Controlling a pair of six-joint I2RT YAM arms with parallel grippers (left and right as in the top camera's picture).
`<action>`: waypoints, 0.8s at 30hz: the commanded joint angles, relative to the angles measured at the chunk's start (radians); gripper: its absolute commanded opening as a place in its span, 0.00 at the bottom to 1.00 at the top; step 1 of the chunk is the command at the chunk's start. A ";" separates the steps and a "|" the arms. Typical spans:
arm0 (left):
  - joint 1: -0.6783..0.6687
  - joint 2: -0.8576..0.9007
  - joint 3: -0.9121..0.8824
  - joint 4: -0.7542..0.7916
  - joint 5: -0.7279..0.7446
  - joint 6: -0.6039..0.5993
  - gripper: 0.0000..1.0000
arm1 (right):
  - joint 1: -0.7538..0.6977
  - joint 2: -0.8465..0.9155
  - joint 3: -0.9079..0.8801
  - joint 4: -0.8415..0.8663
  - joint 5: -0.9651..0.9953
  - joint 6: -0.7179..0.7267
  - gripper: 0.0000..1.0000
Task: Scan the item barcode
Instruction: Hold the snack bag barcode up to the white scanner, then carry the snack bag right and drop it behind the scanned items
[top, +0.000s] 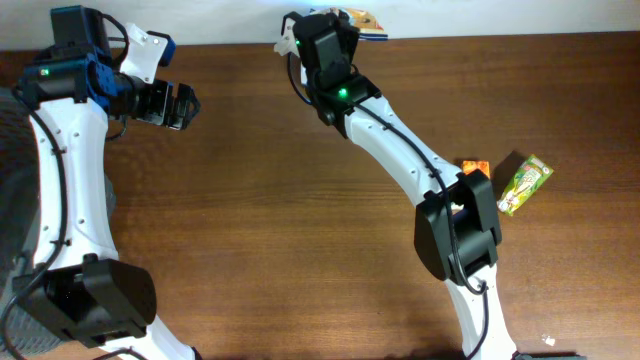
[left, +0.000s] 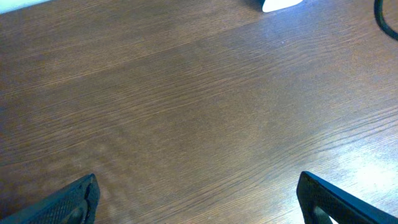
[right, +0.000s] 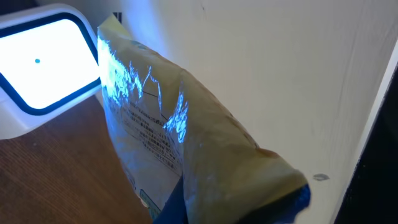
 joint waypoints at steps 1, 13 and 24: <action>0.002 -0.008 0.008 0.002 0.008 0.016 0.99 | 0.008 -0.008 0.014 0.004 0.057 -0.004 0.04; 0.002 -0.008 0.008 0.002 0.008 0.016 0.99 | 0.011 -0.090 0.014 -0.017 0.051 0.159 0.04; 0.002 -0.008 0.008 0.002 0.008 0.016 0.99 | -0.453 -0.726 0.013 -1.094 -0.675 1.441 0.04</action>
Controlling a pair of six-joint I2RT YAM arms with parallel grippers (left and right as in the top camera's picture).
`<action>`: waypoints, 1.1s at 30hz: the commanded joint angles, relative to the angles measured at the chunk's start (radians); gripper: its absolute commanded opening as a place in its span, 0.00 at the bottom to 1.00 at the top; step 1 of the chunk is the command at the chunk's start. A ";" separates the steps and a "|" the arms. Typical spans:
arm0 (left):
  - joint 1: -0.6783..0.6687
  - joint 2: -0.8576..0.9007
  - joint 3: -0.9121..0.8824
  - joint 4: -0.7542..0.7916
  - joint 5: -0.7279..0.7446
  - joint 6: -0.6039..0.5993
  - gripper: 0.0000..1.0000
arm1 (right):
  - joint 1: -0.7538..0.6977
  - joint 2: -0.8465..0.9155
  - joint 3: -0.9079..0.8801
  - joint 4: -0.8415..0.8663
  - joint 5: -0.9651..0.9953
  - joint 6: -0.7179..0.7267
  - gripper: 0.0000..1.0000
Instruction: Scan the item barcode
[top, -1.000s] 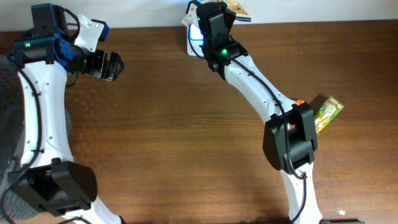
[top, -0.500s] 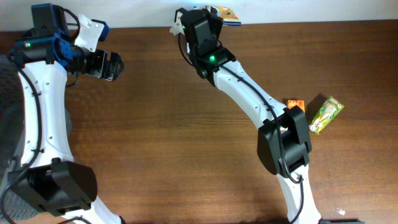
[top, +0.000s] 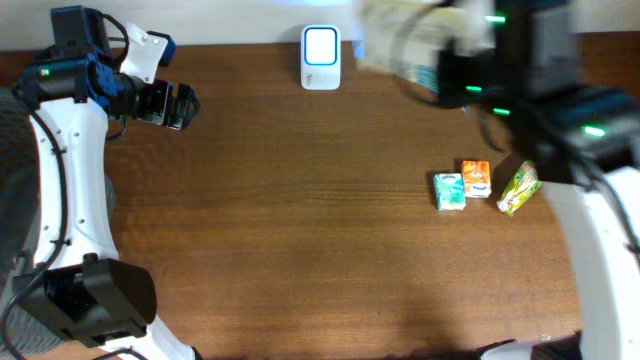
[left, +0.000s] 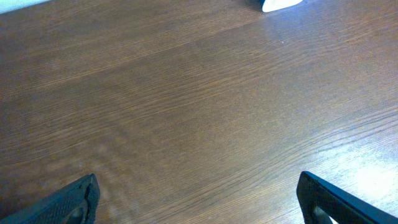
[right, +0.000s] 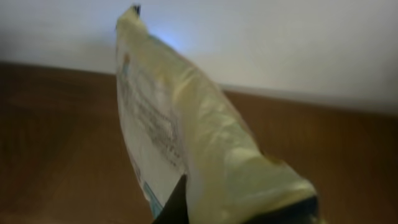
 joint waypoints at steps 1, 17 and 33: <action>0.002 -0.008 0.008 0.002 0.007 0.016 0.99 | -0.225 0.019 -0.011 -0.137 -0.060 0.224 0.04; 0.002 -0.008 0.008 0.002 0.008 0.016 0.99 | -0.640 0.148 -0.311 -0.046 -0.301 0.188 0.99; 0.002 -0.008 0.008 0.002 0.007 0.016 0.99 | -0.212 -0.451 -0.216 -0.266 -0.231 -0.068 0.99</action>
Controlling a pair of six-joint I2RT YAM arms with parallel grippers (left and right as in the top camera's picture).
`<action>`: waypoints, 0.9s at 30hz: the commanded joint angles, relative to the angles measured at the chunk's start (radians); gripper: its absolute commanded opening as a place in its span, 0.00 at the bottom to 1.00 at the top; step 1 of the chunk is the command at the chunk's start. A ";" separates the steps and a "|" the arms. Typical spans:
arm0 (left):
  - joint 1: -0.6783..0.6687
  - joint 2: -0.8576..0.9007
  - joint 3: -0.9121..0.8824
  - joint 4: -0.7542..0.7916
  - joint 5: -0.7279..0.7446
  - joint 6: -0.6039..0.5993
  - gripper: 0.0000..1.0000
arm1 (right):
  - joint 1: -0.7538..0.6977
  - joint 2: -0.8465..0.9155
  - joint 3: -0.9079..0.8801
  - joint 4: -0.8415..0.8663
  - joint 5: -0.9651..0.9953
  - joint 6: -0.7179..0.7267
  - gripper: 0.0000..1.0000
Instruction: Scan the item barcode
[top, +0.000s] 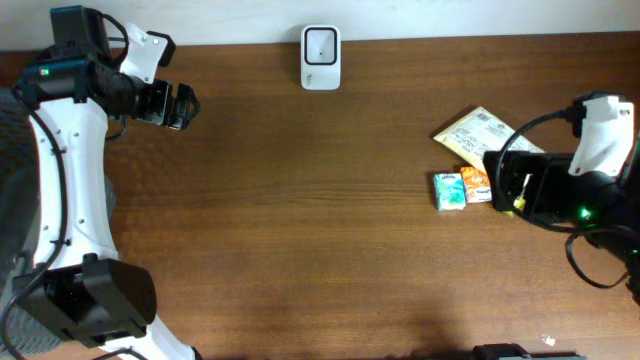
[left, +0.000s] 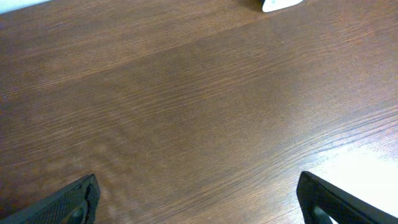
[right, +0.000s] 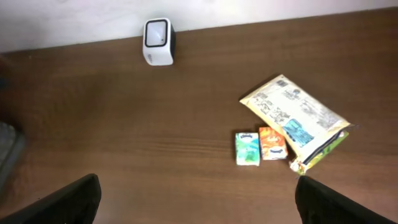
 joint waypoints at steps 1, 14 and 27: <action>0.002 -0.008 0.008 0.002 0.008 0.016 0.99 | 0.003 -0.066 -0.040 0.012 0.039 -0.127 0.99; 0.002 -0.008 0.008 0.002 0.007 0.016 0.99 | 0.005 -1.097 -1.824 1.524 0.059 -0.186 0.99; 0.002 -0.008 0.008 0.002 0.007 0.016 0.99 | 0.007 -1.133 -1.857 1.347 0.058 -0.114 0.99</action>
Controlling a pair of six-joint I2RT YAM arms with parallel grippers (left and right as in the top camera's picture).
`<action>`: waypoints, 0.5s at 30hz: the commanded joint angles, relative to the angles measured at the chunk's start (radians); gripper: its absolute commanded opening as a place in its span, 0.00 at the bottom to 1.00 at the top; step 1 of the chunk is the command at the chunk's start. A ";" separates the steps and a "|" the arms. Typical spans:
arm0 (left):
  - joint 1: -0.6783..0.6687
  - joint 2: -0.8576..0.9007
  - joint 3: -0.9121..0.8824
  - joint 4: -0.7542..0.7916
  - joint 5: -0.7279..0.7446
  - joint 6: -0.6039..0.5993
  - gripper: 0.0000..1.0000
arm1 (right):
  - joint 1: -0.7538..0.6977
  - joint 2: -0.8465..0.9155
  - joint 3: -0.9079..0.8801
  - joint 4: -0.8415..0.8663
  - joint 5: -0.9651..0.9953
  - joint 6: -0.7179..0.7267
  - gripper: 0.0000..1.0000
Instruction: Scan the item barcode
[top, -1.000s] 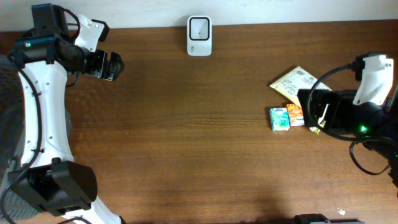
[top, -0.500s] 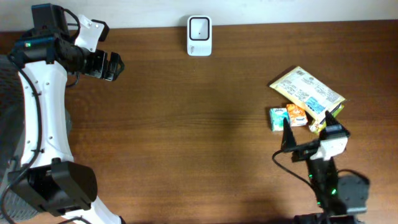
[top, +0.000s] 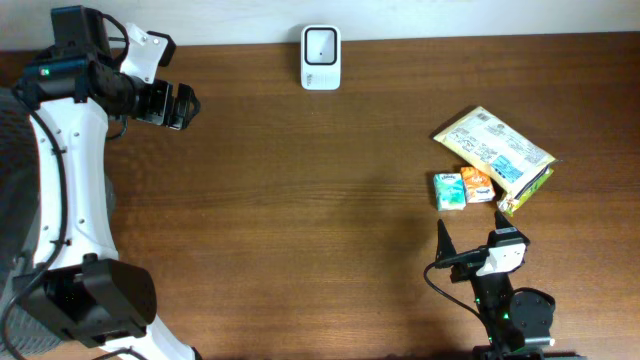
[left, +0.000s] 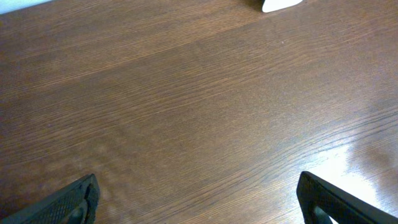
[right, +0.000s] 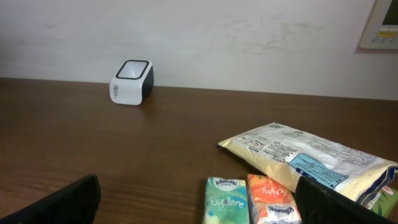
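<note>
The white barcode scanner (top: 321, 44) stands at the table's far edge, and the right wrist view shows it as the scanner (right: 132, 81) against the wall. A yellow bag (top: 493, 145) lies flat at the right, print side up, held by nothing. My right gripper (top: 470, 247) sits low near the front edge, open. In its wrist view the right gripper (right: 199, 208) faces the yellow bag (right: 311, 158). My left gripper (top: 186, 105) hangs open at the far left over bare wood; nothing lies between the fingers of the left gripper (left: 199, 205).
A green tissue pack (top: 449, 190) and an orange pack (top: 477, 184) lie side by side just in front of the bag. A green snack packet (top: 525, 192) pokes out by the bag's right end. The wall runs behind the scanner.
My right gripper was high over the table's right edge, looking down on the items. Now it is low near the front edge, looking level at them. The bag and left arm have not moved.
My right gripper first held the yellow bag up at the lit scanner. Then it held the bag to the right of the scanner. After that the bag lay on the table by the packs with the gripper open above, and now the gripper sits low in front.
</note>
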 joint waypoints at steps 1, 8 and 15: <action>0.002 -0.008 0.008 0.002 0.008 0.016 0.99 | 0.006 -0.010 -0.006 -0.004 0.002 0.007 0.99; -0.080 -0.306 -0.159 0.160 -0.132 0.015 0.99 | 0.006 -0.010 -0.006 -0.004 0.002 0.007 0.99; -0.082 -1.067 -1.320 1.025 -0.132 -0.083 0.99 | 0.006 -0.010 -0.006 -0.004 0.002 0.007 0.99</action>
